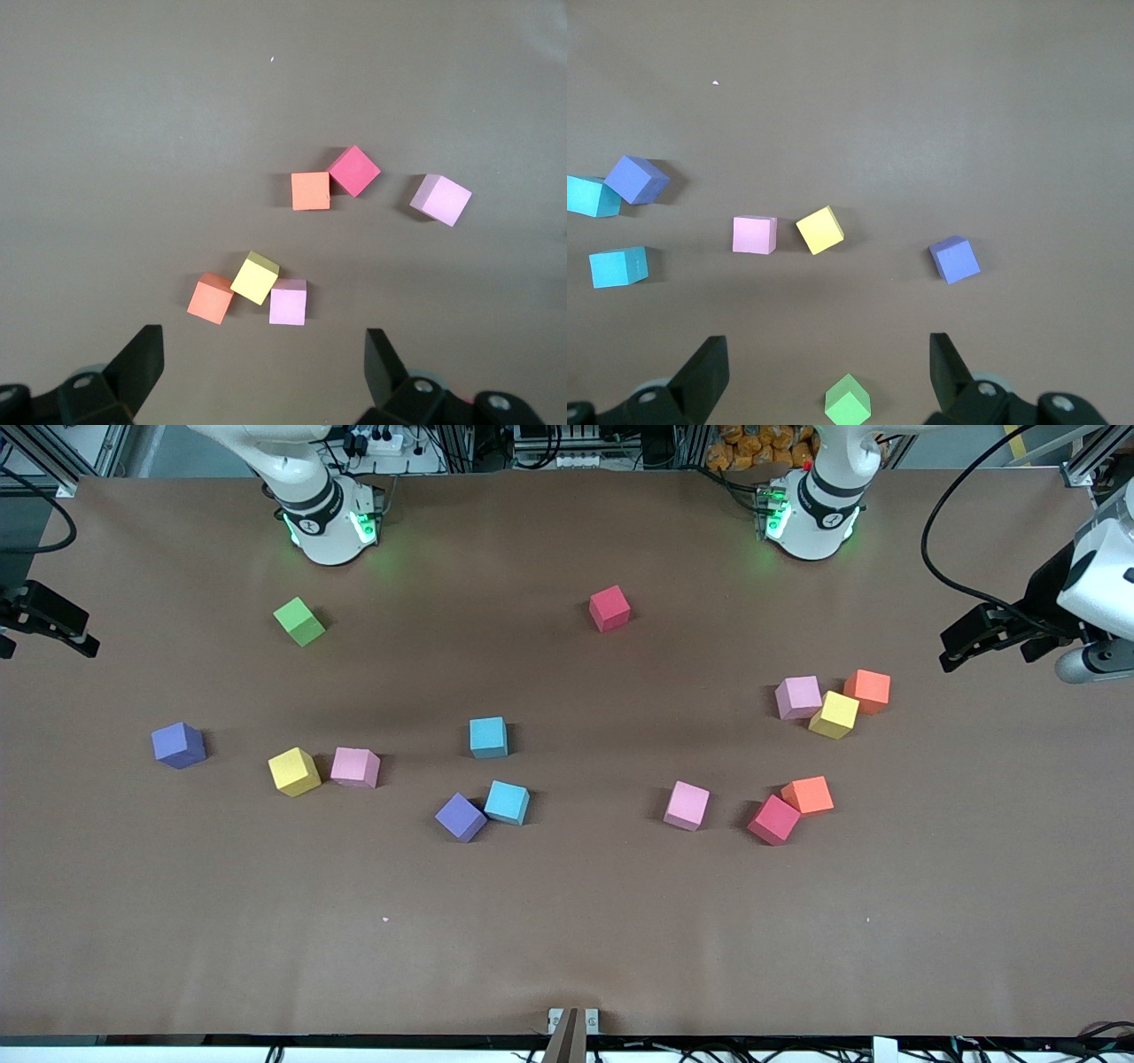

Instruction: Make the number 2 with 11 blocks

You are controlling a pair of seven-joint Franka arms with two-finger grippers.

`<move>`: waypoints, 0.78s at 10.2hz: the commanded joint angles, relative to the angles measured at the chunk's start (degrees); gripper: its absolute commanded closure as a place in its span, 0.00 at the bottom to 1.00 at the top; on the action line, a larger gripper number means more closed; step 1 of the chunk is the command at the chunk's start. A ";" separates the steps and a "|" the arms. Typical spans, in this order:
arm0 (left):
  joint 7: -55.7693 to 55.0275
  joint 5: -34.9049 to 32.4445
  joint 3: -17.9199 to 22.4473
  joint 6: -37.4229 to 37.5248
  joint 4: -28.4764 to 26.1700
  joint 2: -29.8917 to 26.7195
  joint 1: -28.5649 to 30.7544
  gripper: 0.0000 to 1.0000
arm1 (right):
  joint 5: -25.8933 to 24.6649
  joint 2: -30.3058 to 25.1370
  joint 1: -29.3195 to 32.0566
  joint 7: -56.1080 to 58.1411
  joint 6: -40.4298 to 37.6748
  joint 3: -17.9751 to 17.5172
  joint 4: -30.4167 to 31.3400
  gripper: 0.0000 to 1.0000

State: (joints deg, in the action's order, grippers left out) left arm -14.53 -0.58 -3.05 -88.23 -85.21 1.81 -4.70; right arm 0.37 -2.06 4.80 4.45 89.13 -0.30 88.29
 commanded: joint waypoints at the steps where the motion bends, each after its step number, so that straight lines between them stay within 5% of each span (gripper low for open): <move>1: 1.52 0.67 -0.29 0.60 -1.27 -1.63 0.57 0.00 | -0.11 -0.58 0.03 -0.85 -0.28 -0.14 0.48 0.00; 6: 1.18 1.02 -0.38 -0.19 -0.82 1.00 -0.48 0.00 | -0.11 -0.49 0.03 -0.76 -0.19 -0.23 1.44 0.00; 8: 0.74 1.28 -4.57 -1.49 -6.42 0.66 -1.10 0.00 | -0.11 0.21 0.03 -0.85 1.82 -0.14 4.07 0.00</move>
State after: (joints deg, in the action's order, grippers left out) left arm -14.30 -0.10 -5.15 -88.24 -87.25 3.08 -5.31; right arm 0.37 -1.93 4.81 4.45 89.38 -0.29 90.03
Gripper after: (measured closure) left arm 0.000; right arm 0.000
